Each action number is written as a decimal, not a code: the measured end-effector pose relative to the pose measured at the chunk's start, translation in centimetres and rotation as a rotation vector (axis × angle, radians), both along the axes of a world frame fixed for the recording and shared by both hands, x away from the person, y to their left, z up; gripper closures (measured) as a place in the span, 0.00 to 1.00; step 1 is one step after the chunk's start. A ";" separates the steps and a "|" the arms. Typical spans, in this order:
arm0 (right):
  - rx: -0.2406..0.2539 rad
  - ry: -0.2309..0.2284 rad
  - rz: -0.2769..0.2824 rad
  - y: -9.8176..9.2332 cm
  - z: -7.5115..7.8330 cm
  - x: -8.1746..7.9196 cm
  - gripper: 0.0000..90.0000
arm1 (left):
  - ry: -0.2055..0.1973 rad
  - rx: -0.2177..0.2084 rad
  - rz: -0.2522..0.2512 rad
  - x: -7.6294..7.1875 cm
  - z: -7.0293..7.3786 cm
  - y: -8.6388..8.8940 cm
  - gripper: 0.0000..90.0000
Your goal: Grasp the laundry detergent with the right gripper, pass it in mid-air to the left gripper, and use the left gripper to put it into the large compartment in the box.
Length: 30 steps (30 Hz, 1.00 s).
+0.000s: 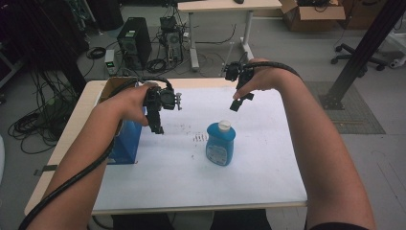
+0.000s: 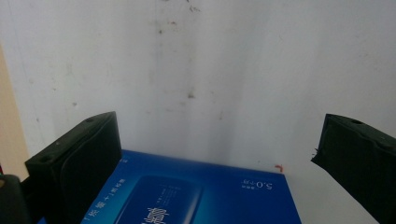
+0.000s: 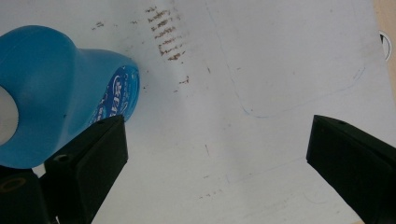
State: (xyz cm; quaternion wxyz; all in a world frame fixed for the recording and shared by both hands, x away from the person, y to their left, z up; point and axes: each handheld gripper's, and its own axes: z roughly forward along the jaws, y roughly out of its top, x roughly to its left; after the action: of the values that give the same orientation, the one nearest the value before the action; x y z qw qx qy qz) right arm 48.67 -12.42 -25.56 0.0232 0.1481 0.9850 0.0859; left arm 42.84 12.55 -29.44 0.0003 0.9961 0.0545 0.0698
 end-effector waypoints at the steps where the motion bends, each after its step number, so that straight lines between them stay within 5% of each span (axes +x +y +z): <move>1: 0.000 -0.001 -0.001 0.0 0.0 0.0 0.06 | -0.007 -0.001 0.002 -0.1 0.0 0.1 0.01; 16: 0.001 -0.006 -0.004 -0.4 -0.1 0.2 0.06 | 0.002 0.001 -0.005 -0.6 0.2 0.1 0.00; 30: 0.041 -0.007 -0.032 -1.5 -0.3 -0.5 0.06 | -0.010 0.014 -0.107 -4.8 1.9 -0.8 0.00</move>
State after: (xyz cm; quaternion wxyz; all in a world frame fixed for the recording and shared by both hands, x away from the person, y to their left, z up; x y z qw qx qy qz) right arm 48.19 -13.87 -25.85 0.0251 0.1642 0.9804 0.1061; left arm 38.04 11.72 -27.51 -0.0026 0.9972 0.0006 0.0750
